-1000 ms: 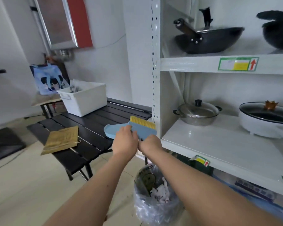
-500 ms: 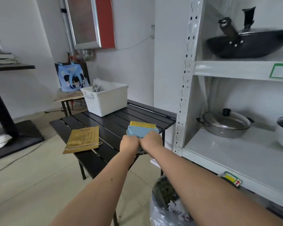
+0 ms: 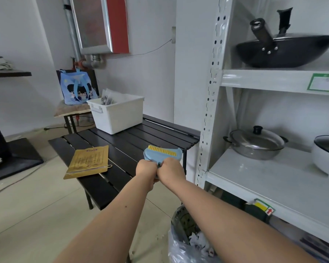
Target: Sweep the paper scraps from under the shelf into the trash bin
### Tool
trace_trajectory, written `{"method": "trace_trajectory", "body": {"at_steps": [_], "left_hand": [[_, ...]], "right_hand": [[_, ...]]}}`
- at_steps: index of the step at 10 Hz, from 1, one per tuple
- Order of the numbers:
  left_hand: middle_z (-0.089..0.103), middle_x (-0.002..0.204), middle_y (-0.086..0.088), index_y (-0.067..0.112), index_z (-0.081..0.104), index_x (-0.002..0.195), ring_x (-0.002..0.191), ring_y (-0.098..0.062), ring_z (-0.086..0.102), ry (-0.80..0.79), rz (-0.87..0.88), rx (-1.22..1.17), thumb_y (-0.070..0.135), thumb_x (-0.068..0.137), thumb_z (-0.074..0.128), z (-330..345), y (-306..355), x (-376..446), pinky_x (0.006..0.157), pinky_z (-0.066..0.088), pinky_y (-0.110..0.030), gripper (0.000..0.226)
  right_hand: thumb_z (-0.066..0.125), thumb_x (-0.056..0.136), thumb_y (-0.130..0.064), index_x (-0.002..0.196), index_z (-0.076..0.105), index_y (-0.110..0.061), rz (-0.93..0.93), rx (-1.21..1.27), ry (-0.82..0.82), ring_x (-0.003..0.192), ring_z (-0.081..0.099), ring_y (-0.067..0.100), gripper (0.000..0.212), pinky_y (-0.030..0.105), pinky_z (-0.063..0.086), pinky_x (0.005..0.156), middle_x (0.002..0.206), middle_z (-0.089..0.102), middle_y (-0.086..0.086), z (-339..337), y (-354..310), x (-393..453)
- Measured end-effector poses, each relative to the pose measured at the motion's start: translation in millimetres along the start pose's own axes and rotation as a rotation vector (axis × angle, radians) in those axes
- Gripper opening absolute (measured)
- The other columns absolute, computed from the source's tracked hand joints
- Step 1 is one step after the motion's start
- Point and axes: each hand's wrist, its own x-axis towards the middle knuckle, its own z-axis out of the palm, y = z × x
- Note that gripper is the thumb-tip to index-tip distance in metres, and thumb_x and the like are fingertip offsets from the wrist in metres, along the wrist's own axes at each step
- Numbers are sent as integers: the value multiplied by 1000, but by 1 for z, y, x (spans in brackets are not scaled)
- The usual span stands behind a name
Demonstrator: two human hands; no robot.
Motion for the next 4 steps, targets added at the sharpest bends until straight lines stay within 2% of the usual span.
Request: {"method": "trace_trajectory", "body": {"at_steps": [1,2,3,4], "left_hand": [[68,106,-18,0,56,113,76,-26,62,12,-11,0,-6,87,48,5,-1,-2,45,46,-26,28],[68,105,-15,2,56,113,70,-21,61,35,-2,1,-4,88,48,8,-4,-1,42,44,-23,26],[67,103,-14,3,55,114,70,-19,61,77,-22,56,4,92,48,8,0,-5,46,47,-26,24],[54,118,-16,4,49,125,100,-27,55,269,25,298,11,92,43,4,8,-13,66,48,-32,35]], "right_hand": [[48,88,-13,105,63,-1,13,24,-6,78,49,25,26,20,26,45,111,64,16,0,3,-1],[47,90,-13,108,56,-7,17,59,0,83,48,24,21,22,33,52,116,60,13,-4,5,-6],[45,93,-15,126,48,-9,29,99,-7,103,54,27,34,28,41,74,128,53,11,-12,7,-10],[43,94,-14,133,44,-10,28,89,29,115,54,28,39,31,45,83,135,48,11,-22,8,-13]]}}
